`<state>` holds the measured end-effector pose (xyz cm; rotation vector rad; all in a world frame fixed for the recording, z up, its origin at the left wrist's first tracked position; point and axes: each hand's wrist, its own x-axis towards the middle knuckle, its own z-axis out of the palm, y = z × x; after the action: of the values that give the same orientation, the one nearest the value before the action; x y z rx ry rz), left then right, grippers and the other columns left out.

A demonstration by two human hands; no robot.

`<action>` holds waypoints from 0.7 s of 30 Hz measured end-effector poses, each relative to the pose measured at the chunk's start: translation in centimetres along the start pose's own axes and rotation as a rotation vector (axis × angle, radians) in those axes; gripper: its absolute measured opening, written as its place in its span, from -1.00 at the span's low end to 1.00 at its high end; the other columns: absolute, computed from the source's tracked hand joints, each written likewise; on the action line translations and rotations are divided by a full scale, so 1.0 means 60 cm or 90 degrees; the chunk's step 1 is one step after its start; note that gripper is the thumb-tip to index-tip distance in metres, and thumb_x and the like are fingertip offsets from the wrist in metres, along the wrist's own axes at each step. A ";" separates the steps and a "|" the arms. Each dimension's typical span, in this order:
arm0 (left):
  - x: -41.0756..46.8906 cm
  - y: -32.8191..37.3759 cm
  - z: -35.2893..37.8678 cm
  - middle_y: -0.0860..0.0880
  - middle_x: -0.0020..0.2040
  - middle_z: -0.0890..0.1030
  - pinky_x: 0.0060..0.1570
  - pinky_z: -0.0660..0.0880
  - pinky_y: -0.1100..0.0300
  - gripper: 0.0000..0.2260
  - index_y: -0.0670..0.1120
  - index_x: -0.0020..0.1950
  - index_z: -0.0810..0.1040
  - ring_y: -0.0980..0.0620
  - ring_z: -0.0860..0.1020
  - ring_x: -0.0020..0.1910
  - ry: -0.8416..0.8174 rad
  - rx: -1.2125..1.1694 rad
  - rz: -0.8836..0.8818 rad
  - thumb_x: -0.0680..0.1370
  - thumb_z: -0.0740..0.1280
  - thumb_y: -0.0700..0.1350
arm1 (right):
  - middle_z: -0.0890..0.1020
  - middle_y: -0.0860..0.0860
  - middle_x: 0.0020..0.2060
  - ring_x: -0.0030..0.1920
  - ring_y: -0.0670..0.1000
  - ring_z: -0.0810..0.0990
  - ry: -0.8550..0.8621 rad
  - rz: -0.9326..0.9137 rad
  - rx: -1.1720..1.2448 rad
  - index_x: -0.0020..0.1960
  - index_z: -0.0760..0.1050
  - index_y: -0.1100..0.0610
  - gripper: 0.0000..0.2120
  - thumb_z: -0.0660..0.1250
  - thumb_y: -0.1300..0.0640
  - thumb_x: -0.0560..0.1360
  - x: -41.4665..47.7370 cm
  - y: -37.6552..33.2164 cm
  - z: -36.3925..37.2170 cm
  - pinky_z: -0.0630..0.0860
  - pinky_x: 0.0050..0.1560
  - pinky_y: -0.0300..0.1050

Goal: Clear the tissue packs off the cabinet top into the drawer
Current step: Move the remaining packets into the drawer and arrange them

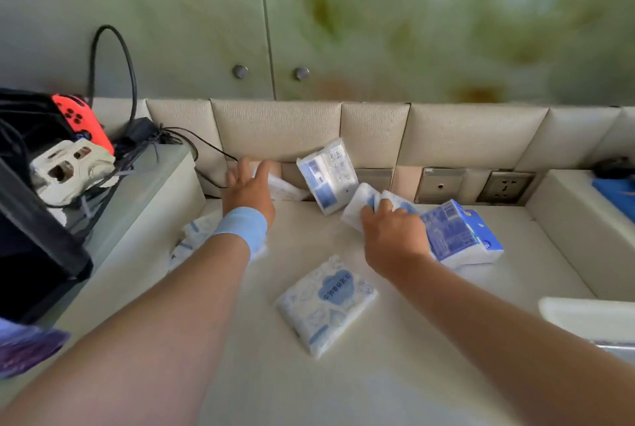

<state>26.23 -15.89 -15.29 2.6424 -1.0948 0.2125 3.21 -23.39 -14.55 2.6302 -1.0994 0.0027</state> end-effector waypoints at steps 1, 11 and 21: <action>0.005 -0.004 0.005 -0.08 0.49 0.06 0.21 0.38 0.02 -0.41 0.11 0.47 0.20 -0.18 0.20 0.38 -0.005 -0.007 -0.003 0.52 0.32 -0.22 | 0.47 0.12 0.11 0.01 0.14 0.53 0.026 -0.029 -0.005 0.24 0.39 0.07 -0.65 0.21 0.02 0.48 -0.008 0.000 -0.005 0.29 -0.15 -0.05; 0.046 -0.006 0.038 -0.11 0.37 0.18 0.19 0.46 -0.03 -0.46 0.04 0.34 0.32 -0.24 0.28 0.37 0.009 -0.098 0.001 0.43 0.38 -0.28 | 0.48 0.10 0.24 0.27 0.16 0.45 -0.019 0.272 0.417 0.32 0.29 0.11 -0.23 0.28 -0.43 0.36 0.132 -0.057 -0.041 0.35 0.23 0.07; 0.056 -0.030 0.014 -0.16 0.13 0.51 -0.08 0.38 0.04 -0.85 -0.13 0.12 0.46 -0.19 0.46 0.16 0.024 0.038 0.038 0.56 0.27 -0.17 | 0.60 0.01 0.07 0.20 0.13 0.50 -0.091 0.288 0.453 0.16 0.46 -0.01 -0.43 0.41 -0.34 0.31 0.181 -0.072 0.007 0.24 0.26 0.15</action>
<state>29.89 -17.18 -15.66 2.6484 -1.1729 0.3114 13.86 -28.17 -14.89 2.9054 -2.0324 0.3686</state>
